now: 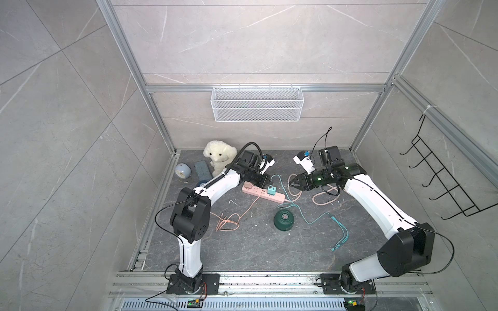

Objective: Charge the cordless meat grinders
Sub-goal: Insert the charging cable into the plug.

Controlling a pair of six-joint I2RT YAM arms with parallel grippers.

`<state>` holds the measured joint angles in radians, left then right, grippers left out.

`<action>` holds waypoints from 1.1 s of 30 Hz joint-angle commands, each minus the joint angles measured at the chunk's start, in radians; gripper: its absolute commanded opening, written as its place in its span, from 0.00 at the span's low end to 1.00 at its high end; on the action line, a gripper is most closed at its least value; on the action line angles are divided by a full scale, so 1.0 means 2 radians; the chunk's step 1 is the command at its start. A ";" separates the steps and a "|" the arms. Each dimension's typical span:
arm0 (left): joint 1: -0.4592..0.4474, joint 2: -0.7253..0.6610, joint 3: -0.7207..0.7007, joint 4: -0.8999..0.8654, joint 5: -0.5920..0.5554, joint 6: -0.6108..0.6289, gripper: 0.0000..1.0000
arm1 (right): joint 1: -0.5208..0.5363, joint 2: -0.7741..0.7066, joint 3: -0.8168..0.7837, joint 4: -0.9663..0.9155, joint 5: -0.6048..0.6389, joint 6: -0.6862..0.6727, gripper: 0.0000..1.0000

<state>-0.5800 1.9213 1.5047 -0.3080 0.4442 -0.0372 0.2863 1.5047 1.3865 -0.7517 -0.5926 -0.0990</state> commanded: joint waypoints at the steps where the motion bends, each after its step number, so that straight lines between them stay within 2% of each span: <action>1: -0.039 -0.016 -0.008 0.128 -0.119 -0.058 0.00 | -0.005 -0.013 -0.016 0.014 0.030 0.016 0.41; 8: -0.055 -0.020 -0.043 0.137 -0.212 -0.100 0.00 | -0.014 -0.018 -0.033 0.023 0.026 0.023 0.39; 13: -0.070 -0.037 -0.078 0.147 -0.269 -0.098 0.00 | -0.017 -0.007 -0.037 0.032 0.014 0.031 0.37; 21: -0.071 -0.051 -0.121 0.188 -0.284 -0.103 0.00 | -0.020 -0.004 -0.038 0.034 0.005 0.036 0.36; 33: -0.070 -0.041 -0.110 0.193 -0.273 -0.128 0.00 | -0.020 -0.006 -0.043 0.033 0.001 0.039 0.35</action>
<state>-0.7185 1.8652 1.2579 0.0360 -0.0959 -0.2703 0.2481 1.4967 1.3193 -0.6949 -0.5716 -0.0360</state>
